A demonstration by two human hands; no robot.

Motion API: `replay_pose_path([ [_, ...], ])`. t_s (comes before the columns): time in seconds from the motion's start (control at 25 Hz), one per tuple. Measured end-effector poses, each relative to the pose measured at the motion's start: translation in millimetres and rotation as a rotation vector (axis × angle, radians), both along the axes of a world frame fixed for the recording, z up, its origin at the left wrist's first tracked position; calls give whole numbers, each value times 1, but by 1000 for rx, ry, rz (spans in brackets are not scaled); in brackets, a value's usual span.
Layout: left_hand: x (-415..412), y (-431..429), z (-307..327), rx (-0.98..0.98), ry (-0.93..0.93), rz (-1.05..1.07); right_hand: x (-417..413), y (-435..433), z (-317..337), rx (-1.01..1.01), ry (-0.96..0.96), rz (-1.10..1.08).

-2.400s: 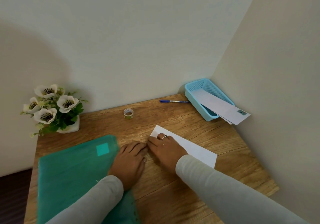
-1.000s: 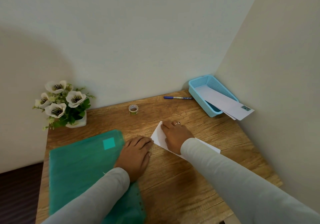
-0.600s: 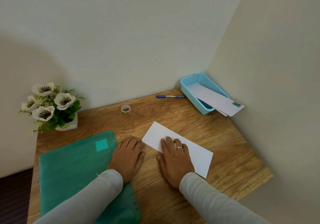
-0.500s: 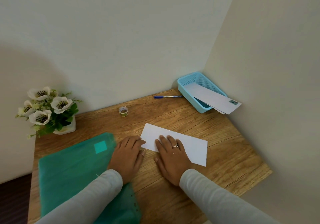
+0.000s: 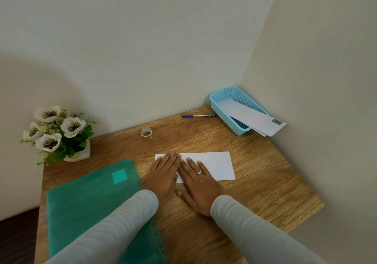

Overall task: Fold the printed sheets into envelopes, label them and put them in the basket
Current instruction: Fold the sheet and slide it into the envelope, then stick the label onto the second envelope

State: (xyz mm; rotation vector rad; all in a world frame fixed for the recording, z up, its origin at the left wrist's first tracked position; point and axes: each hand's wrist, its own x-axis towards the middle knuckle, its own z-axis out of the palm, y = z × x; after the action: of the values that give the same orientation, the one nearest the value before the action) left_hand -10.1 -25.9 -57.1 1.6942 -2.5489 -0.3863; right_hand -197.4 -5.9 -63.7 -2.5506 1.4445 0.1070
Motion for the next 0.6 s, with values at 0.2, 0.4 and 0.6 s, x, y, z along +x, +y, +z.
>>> replay_pose_path([
  [0.2,4,0,-11,28,-113,46,-41,-12,-4,31,49,-332],
  [0.4,0,0,-13,33,-164,49,-86,-14,1,35,112,-475],
  [0.6,3,-4,-9,44,-161,65,-83,-19,2,43,122,-473],
])
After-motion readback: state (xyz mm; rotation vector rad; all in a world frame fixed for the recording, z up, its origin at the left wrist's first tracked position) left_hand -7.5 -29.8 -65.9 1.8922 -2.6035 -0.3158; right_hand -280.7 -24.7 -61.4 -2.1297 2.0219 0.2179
